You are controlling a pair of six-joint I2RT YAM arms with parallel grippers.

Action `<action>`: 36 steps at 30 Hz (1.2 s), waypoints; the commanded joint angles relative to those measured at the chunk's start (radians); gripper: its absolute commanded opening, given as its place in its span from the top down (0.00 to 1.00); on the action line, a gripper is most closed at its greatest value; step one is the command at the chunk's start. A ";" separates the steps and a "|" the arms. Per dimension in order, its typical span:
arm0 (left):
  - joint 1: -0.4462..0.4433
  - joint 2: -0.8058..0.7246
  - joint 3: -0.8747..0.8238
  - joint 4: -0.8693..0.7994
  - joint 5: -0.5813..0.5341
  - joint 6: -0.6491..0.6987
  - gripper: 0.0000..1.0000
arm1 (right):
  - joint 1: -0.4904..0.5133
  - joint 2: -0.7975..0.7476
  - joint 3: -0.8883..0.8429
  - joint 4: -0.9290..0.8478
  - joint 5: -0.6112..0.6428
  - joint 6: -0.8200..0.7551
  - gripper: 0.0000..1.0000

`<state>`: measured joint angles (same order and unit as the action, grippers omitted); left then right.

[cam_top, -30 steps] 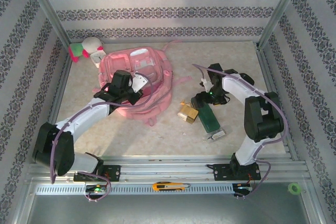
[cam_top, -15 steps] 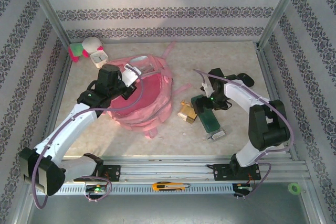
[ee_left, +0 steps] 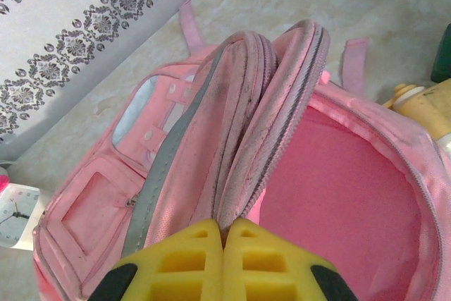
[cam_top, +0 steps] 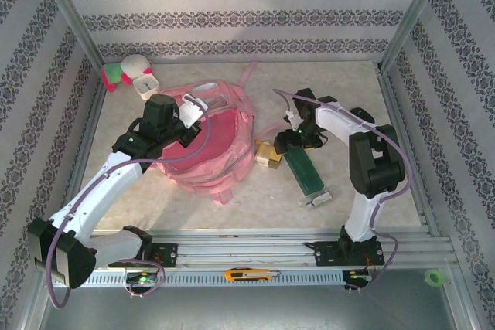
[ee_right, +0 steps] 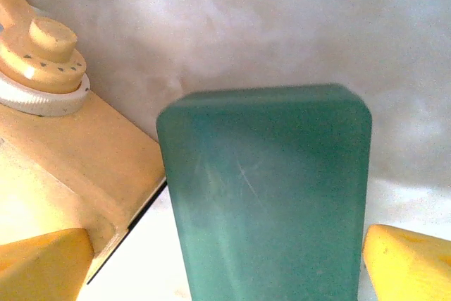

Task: Pack books, pencil case, and school supplies into a backpack

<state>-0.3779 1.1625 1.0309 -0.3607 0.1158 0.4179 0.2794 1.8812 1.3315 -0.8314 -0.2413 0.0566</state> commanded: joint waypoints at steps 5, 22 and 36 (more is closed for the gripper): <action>0.000 -0.008 0.040 0.057 0.026 -0.032 1.00 | 0.008 0.045 0.046 0.025 0.025 0.029 0.02; 0.000 -0.037 0.033 0.059 0.061 -0.071 1.00 | -0.003 -0.259 -0.248 -0.060 0.110 -0.028 0.04; 0.000 -0.059 0.013 0.074 0.081 -0.116 1.00 | 0.021 0.014 -0.138 -0.006 0.167 -0.032 0.17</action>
<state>-0.3779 1.1538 1.0267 -0.3603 0.1570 0.3393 0.2924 1.8603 1.1751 -0.8665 -0.0746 0.0410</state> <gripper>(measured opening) 0.039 0.836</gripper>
